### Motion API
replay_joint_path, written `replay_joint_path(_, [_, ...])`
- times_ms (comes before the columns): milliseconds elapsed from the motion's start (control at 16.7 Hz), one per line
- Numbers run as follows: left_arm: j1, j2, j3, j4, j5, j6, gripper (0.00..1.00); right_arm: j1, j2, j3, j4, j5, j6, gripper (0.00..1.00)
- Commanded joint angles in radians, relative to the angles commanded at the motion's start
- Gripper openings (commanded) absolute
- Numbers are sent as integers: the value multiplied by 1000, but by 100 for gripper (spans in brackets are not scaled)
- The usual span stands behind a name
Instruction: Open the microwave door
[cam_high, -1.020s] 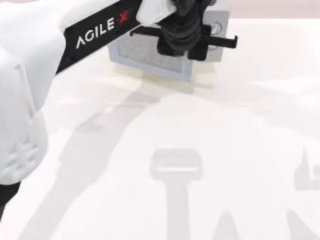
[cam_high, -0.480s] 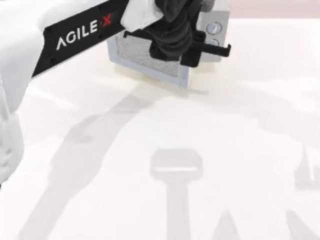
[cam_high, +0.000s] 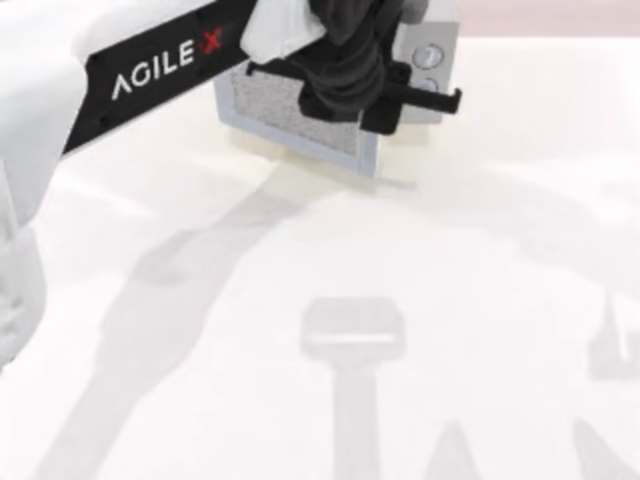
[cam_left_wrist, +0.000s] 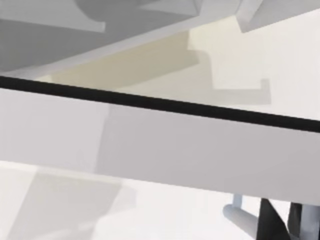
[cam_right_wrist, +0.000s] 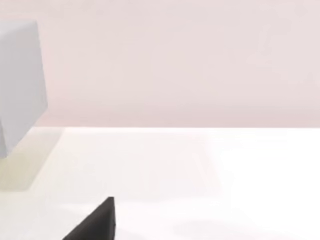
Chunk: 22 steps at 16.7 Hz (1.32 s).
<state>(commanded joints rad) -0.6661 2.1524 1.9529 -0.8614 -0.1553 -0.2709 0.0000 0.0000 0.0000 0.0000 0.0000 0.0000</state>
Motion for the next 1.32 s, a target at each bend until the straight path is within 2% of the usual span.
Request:
replay_joint_path(840, [0, 0, 0, 0, 0, 0, 0, 0, 0, 0, 0, 0, 0, 100])
replay_joint_path(1020, [-4, -8, -13, 8, 12, 7, 0, 0, 0, 0, 0, 0, 0, 100])
replay_joint_path(1320, [17, -79, -114, 57, 51, 89, 0, 0, 0, 0, 0, 0, 0, 100])
